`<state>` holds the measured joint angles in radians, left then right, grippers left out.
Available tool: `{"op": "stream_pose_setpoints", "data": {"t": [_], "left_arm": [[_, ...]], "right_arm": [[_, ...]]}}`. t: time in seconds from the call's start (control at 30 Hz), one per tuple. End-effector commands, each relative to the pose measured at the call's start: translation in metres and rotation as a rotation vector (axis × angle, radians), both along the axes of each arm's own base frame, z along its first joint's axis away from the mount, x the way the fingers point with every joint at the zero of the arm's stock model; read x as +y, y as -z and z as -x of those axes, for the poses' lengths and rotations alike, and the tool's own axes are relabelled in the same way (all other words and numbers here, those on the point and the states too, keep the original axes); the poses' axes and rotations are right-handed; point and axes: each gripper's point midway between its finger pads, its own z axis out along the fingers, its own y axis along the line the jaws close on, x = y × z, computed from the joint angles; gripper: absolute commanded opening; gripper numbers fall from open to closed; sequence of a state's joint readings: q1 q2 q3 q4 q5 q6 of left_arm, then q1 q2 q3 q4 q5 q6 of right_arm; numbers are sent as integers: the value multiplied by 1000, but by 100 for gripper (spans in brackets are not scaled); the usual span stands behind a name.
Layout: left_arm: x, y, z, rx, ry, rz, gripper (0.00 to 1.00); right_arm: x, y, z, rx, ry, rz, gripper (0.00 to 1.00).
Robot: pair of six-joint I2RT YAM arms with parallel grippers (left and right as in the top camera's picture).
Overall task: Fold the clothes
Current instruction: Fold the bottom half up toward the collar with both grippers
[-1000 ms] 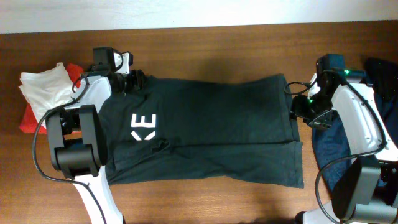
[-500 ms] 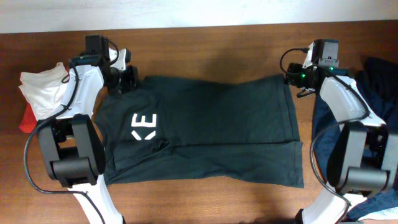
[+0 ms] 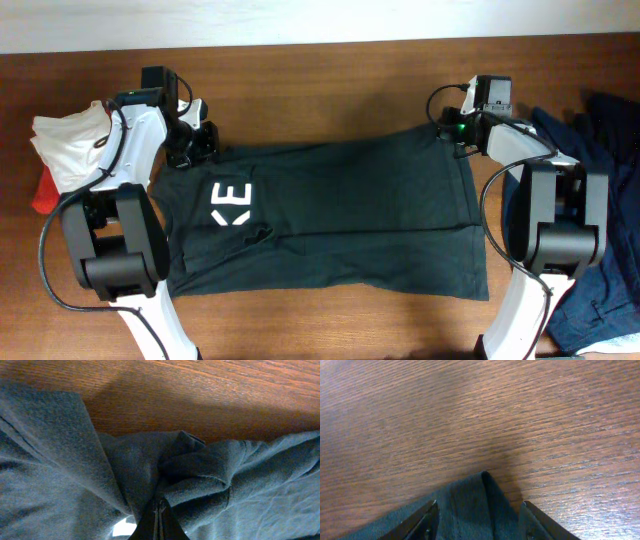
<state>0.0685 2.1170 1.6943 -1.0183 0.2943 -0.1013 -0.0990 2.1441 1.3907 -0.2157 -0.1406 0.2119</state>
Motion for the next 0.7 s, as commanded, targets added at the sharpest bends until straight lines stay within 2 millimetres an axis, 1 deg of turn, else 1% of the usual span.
{"op": "stream_pose_setpoints", "data": {"t": [0.0,0.03,0.07,0.13,0.17,0.2,0.23,0.3,0.33,0.37,0.43,0.47,0.5,0.53,0.57,0.6,0.63,0.67], "left_arm": [[4,-10,-1,-20,-4,-16,0],[4,-10,-1,-20,-4,-15,0],[4,-10,-1,-20,-4,-15,0],[4,-10,-1,-20,-4,-15,0],[4,-10,0,-18,-4,-15,0],[4,-10,0,-17,-4,-15,0],[4,-10,0,-16,-4,-15,1],[4,-10,0,-16,-4,-15,0],[3,-10,0,-17,-3,-12,0],[3,-11,0,-22,1,-12,0],[0,-18,-2,-42,12,7,1],[-9,-33,-4,-82,45,58,0],[-12,-45,-2,-102,50,69,1],[-12,-55,4,-103,50,67,1],[-12,-64,13,-91,49,63,1],[-9,-70,25,-60,45,44,1],[-5,-73,43,-3,39,16,1],[-2,-74,56,44,37,0,0]], "right_arm": [[7,11,2,26,13,-25,44],[8,11,1,25,10,-24,38],[11,11,1,25,5,-24,34],[15,11,1,26,-2,-18,34],[15,12,1,28,4,5,31],[14,12,1,29,12,29,21],[14,13,2,34,13,32,4],[13,14,7,58,16,31,4],[9,10,13,75,24,30,4],[3,1,17,89,38,32,4],[-13,-25,26,114,71,36,4],[-23,-47,36,134,94,33,4],[-30,-65,48,165,110,29,4],[-33,-76,59,191,118,26,4],[-34,-87,75,228,127,21,4],[-33,-92,86,258,128,18,4],[-31,-97,102,303,126,14,4],[-28,-98,118,356,125,9,4]]}}
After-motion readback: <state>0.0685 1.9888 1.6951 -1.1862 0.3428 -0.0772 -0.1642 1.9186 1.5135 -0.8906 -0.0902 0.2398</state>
